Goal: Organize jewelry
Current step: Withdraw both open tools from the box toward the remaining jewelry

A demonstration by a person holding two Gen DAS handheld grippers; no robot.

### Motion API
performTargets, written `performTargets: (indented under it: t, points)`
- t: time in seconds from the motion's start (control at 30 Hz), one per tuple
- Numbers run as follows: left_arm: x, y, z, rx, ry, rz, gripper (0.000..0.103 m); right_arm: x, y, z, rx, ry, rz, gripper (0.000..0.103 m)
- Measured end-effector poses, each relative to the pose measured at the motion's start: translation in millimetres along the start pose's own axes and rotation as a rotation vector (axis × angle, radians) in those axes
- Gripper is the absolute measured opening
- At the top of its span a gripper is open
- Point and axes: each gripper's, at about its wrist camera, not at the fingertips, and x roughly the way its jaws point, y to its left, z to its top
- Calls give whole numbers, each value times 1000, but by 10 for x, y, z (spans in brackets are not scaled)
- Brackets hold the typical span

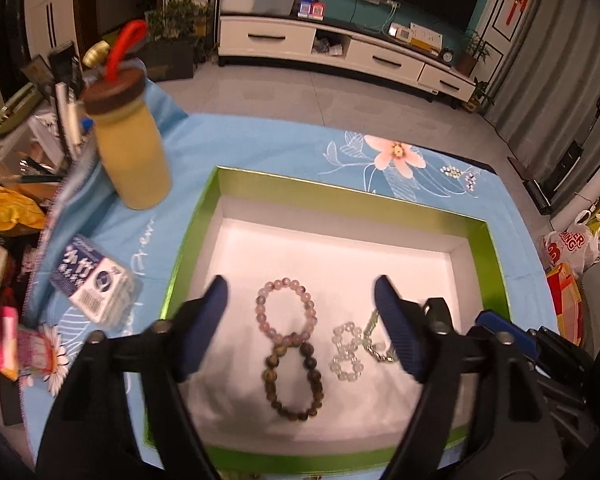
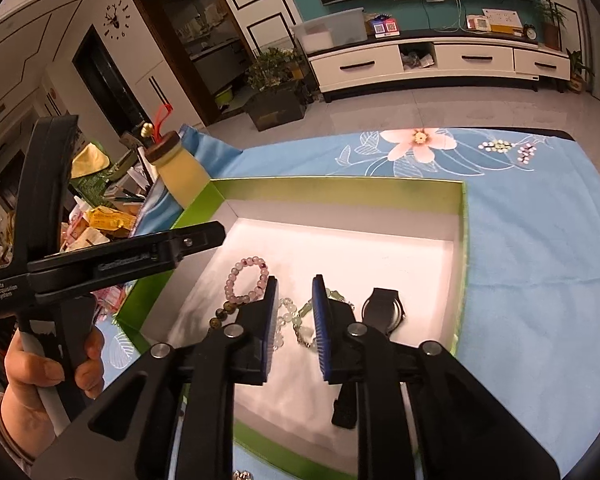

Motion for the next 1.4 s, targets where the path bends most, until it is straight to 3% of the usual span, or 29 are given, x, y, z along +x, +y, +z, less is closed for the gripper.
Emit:
performTargets:
  t: [0.23, 0.4, 0.63, 0.8, 1.07, 1.27, 1.4]
  points:
    - [-367, 50, -302, -1, 9, 0, 94, -489, -32, -240, 29, -58, -10, 42]
    - [-514, 115, -559, -14, 49, 6, 96, -808, -58, -466, 39, -99, -55, 49]
    - [-861, 186, -1021, -24, 22, 32, 100, -1145, -25, -824, 31, -112, -80, 58]
    - [-1041, 200, -1320, -7, 26, 63, 101, -1283, 77, -1092, 11, -92, -78, 58]
    - [-1248, 463, -1809, -77, 53, 25, 101, -1306, 193, -1444, -2, -35, -73, 59]
    - [-1445, 618, -2094, -131, -26, -29, 101, -1276, 220, -1675, 0, 3, -71, 59]
    - [-1577, 557, -2291, -94, -119, -48, 101, -1290, 251, -1752, -4, 12, -61, 59]
